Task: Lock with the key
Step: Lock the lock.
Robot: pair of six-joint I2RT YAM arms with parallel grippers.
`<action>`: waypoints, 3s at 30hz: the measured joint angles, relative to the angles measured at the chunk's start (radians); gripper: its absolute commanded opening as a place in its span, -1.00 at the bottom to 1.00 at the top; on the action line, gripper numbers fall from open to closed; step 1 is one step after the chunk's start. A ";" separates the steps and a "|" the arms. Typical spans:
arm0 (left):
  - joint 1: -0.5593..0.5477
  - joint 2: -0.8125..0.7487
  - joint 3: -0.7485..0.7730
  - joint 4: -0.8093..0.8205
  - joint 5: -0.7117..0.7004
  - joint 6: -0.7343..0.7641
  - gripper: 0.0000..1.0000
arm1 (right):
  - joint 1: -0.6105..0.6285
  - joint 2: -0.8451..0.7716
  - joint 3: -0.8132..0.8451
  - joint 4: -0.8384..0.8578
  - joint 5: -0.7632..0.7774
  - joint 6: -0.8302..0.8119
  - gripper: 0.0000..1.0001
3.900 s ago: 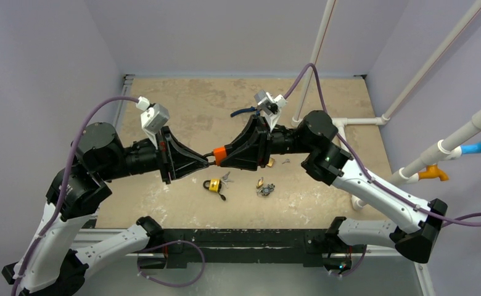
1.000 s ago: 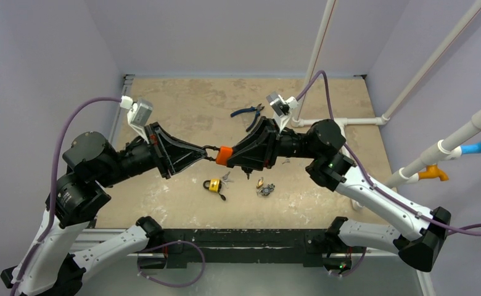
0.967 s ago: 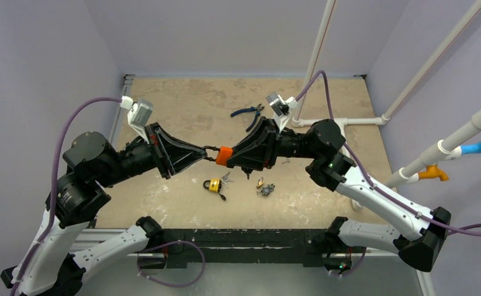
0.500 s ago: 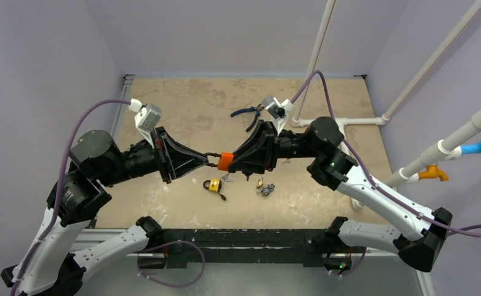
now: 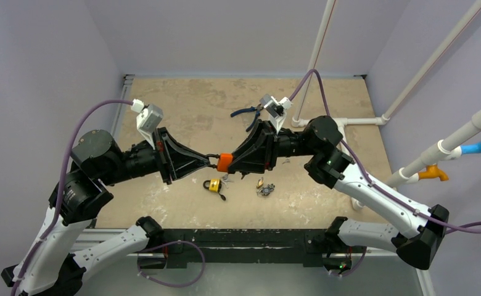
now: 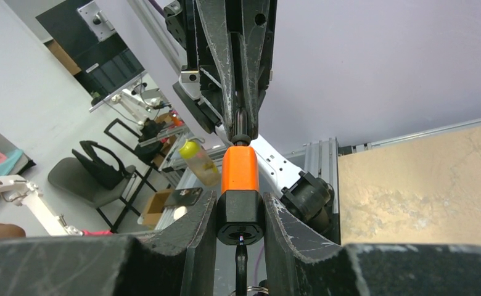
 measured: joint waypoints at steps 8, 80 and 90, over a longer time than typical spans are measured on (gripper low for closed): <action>0.000 -0.002 -0.020 0.031 0.012 -0.004 -1.00 | -0.004 0.011 0.018 -0.009 -0.001 0.002 -1.00; -0.069 0.000 -0.012 0.061 -0.055 -0.004 -1.00 | 0.001 0.071 0.156 -0.159 -0.046 -0.078 -1.00; -0.081 0.008 0.014 0.026 -0.106 0.002 -0.62 | 0.003 0.071 0.158 -0.162 -0.033 -0.086 -1.00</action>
